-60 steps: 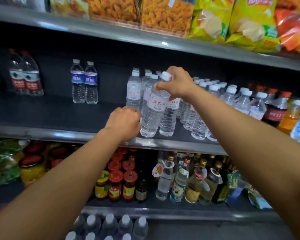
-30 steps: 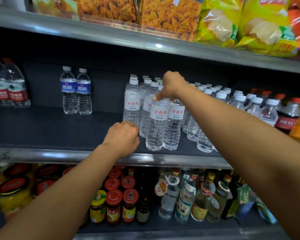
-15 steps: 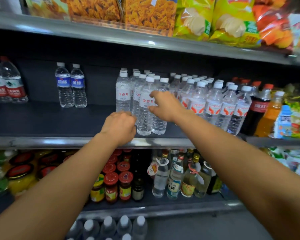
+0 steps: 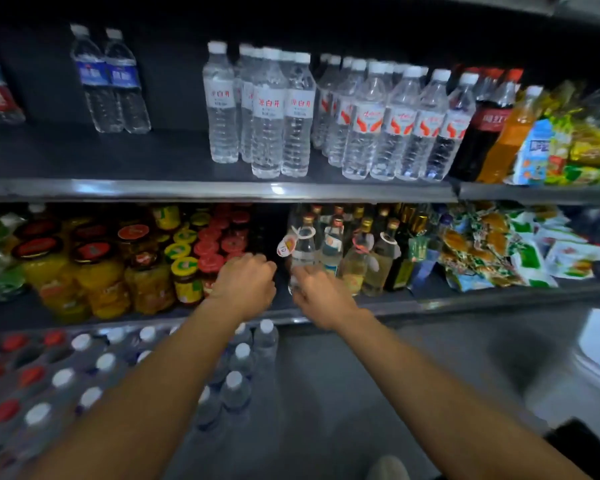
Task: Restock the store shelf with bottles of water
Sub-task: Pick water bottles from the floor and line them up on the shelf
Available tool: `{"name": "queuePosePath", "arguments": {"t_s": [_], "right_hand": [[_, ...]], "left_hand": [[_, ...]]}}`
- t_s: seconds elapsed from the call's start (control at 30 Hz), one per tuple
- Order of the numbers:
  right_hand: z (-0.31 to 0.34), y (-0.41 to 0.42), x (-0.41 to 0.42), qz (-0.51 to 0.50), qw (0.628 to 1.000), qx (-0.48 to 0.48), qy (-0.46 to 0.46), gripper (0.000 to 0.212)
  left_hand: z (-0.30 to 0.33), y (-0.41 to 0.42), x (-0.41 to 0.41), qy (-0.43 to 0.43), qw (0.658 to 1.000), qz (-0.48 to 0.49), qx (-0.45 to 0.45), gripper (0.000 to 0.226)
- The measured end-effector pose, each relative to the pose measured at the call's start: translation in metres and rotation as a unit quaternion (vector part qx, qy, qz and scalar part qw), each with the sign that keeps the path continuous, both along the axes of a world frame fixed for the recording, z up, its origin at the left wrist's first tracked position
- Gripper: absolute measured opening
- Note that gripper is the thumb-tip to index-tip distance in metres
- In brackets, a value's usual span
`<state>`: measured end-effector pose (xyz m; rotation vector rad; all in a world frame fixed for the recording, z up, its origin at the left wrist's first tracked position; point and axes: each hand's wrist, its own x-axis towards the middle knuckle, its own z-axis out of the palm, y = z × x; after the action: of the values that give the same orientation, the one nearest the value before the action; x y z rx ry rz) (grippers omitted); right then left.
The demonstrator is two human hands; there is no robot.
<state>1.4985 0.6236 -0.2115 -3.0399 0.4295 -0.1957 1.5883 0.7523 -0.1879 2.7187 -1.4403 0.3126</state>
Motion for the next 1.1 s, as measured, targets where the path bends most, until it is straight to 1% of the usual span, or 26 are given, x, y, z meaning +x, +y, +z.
{"name": "queuePosePath", "arguments": {"t_s": [0.1, 0.23, 0.37, 0.57, 0.7, 0.87, 0.93, 1.1], "right_hand": [[-0.049, 0.006, -0.02, -0.009, 0.999, 0.036, 0.023, 0.033], [-0.105, 0.011, -0.037, -0.027, 0.994, 0.087, 0.056, 0.037], [-0.155, 0.011, -0.045, -0.042, 0.988, 0.116, 0.09, 0.039], [-0.214, 0.009, -0.043, -0.068, 0.975, 0.181, 0.112, 0.046], [-0.235, 0.002, -0.018, -0.084, 0.967, 0.223, 0.09, 0.047], [-0.242, -0.009, 0.036, -0.094, 0.964, 0.247, 0.037, 0.051], [-0.245, -0.012, 0.055, -0.097, 0.961, 0.257, 0.022, 0.059], [-0.257, -0.014, 0.088, -0.097, 0.959, 0.264, 0.034, 0.076]], "left_hand": [[-0.045, 0.001, -0.023, 0.05, 0.998, 0.002, 0.03, 0.026], [-0.105, 0.003, -0.042, 0.114, 0.991, -0.006, 0.067, 0.029], [-0.165, 0.01, -0.054, 0.176, 0.981, 0.007, 0.088, 0.033], [-0.238, 0.016, -0.061, 0.23, 0.965, 0.008, 0.123, 0.035], [-0.272, 0.017, -0.064, 0.255, 0.955, 0.015, 0.152, 0.028], [-0.301, 0.017, -0.064, 0.281, 0.944, 0.024, 0.17, 0.031], [-0.309, 0.016, -0.062, 0.281, 0.943, 0.019, 0.177, 0.031], [-0.321, 0.016, -0.058, 0.291, 0.938, 0.016, 0.187, 0.028]]}}
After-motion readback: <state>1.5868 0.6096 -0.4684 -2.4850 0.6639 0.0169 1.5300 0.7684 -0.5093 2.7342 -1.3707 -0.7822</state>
